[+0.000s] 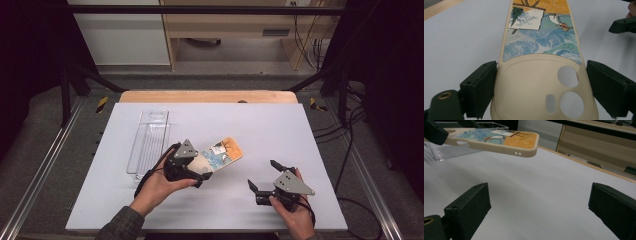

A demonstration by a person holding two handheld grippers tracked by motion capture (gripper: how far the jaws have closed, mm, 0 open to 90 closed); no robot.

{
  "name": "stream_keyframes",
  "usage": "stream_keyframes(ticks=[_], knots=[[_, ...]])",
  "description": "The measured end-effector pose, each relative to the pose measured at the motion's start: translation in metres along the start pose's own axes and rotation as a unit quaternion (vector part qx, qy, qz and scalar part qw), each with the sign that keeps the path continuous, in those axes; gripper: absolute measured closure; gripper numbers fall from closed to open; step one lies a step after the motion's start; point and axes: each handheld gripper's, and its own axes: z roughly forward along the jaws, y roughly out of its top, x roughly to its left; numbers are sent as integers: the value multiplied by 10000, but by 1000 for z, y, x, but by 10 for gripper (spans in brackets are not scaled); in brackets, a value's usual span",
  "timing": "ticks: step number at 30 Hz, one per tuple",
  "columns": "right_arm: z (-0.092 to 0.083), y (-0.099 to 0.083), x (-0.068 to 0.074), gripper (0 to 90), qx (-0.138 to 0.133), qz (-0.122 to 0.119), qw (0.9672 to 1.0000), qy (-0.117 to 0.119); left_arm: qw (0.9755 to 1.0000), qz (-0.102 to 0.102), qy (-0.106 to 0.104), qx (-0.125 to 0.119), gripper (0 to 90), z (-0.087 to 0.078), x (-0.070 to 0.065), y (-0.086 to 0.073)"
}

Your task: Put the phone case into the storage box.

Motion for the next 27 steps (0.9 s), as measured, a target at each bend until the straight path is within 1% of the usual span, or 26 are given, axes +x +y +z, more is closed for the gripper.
stream_keyframes(ticks=[3,4,5,7,9,13,17,20,24,27], knots=[[0,5,3,33,30,-257,9996,-105,10000,20,75,-34,118,-7,3,9],[0,7,3,35,41,-338,9993,-158,9999,32,96,-49,118,-10,4,13],[-1,10,4,40,57,-400,9988,-259,9999,42,111,-70,118,-14,5,16],[0,17,5,45,104,-675,9966,-460,9999,72,117,-99,117,-20,8,24],[0,25,4,45,154,-926,9939,-572,9998,119,103,-88,117,-24,9,30],[3,37,6,45,227,-1259,9902,-553,9998,174,103,-28,117,-30,11,41],[6,49,11,49,305,-1727,9829,-557,9997,179,158,-4,116,-34,12,47],[8,55,18,57,313,-1872,9803,-540,9997,178,150,4,116,-33,13,47],[14,56,24,69,372,-1970,9781,-552,9998,170,127,22,116,-34,14,45],[17,57,28,78,381,-2141,9744,-575,9998,189,86,56,116,-35,15,44]])
